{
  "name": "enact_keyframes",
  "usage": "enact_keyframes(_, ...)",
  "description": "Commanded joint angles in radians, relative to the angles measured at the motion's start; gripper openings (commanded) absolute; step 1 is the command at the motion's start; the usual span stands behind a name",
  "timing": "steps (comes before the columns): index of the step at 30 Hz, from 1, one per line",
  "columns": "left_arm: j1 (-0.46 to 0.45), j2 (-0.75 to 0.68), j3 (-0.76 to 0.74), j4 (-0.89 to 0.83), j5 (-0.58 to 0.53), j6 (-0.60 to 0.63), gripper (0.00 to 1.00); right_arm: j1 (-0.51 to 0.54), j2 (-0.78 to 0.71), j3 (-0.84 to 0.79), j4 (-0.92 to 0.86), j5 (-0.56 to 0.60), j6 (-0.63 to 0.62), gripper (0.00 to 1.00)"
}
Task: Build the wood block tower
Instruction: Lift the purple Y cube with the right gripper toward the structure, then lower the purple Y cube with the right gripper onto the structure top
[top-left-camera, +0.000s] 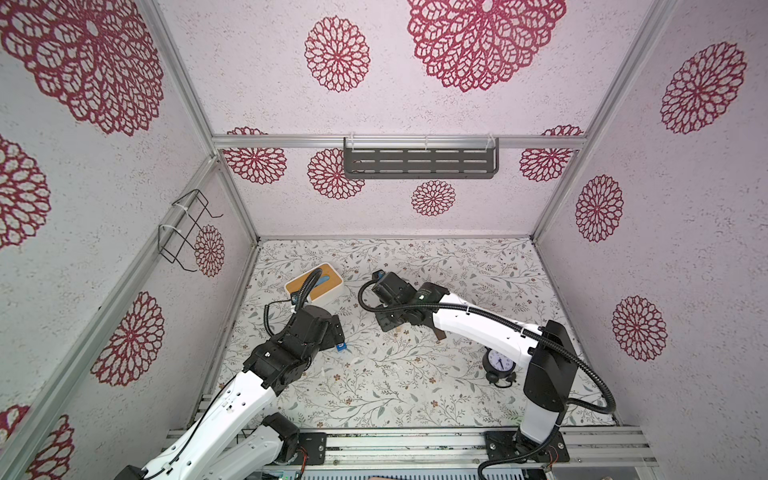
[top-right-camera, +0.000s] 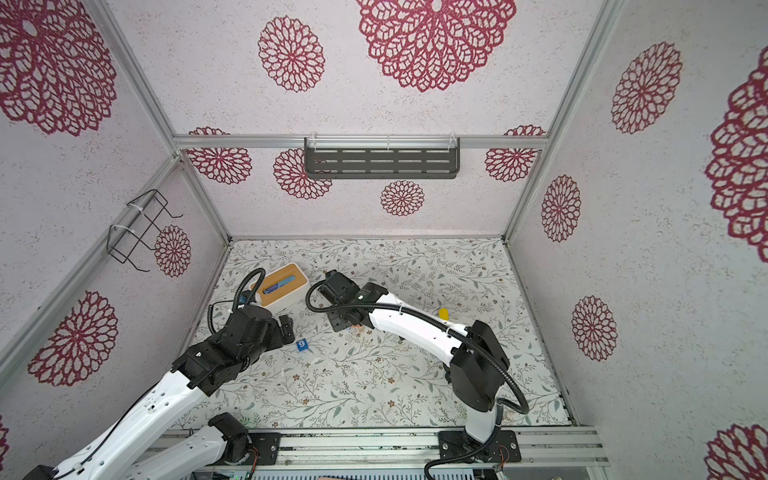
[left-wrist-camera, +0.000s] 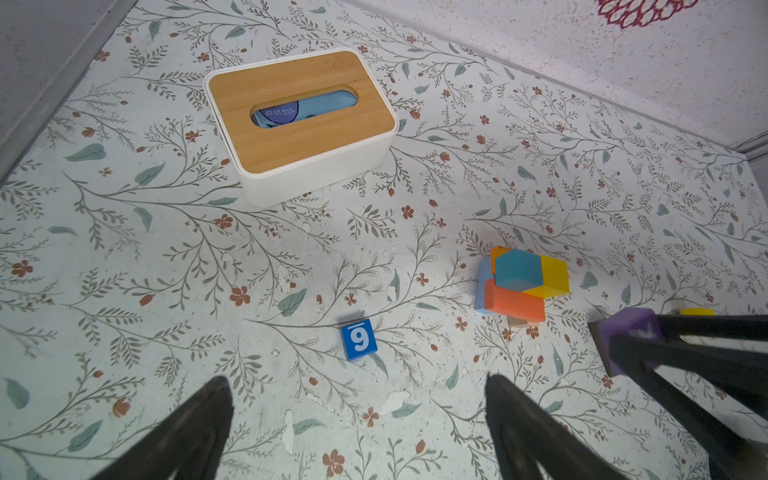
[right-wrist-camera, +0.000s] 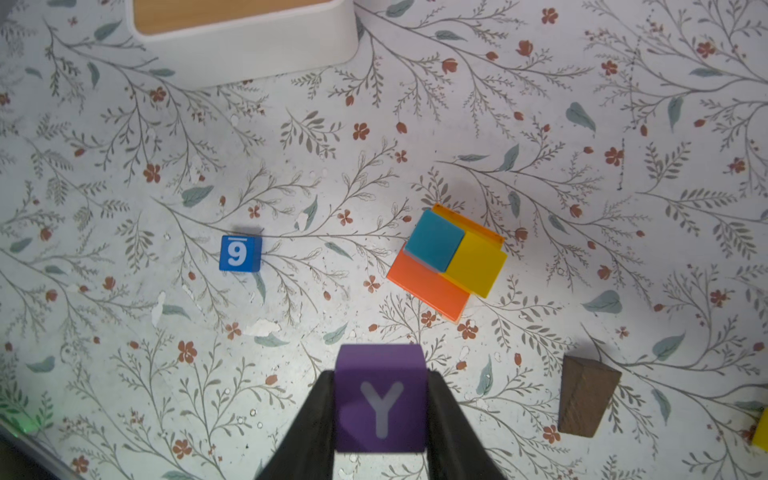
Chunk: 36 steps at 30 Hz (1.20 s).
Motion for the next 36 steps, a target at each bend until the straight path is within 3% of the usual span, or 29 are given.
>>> enact_keyframes(1, 0.008, 0.01, -0.004, 0.039, -0.001, -0.019, 0.97, -0.045, 0.021, 0.041, -0.042, 0.031, 0.105, 0.34)
enact_keyframes(16, 0.009, 0.032, -0.118, 0.187, 0.09, -0.006, 0.97, -0.056, 0.144, 0.151, -0.079, 0.062, 0.238, 0.31)
enact_keyframes(36, 0.008, -0.006, -0.183, 0.222, 0.085, 0.014, 0.97, -0.054, 0.252, 0.237, -0.1, 0.09, 0.287, 0.3)
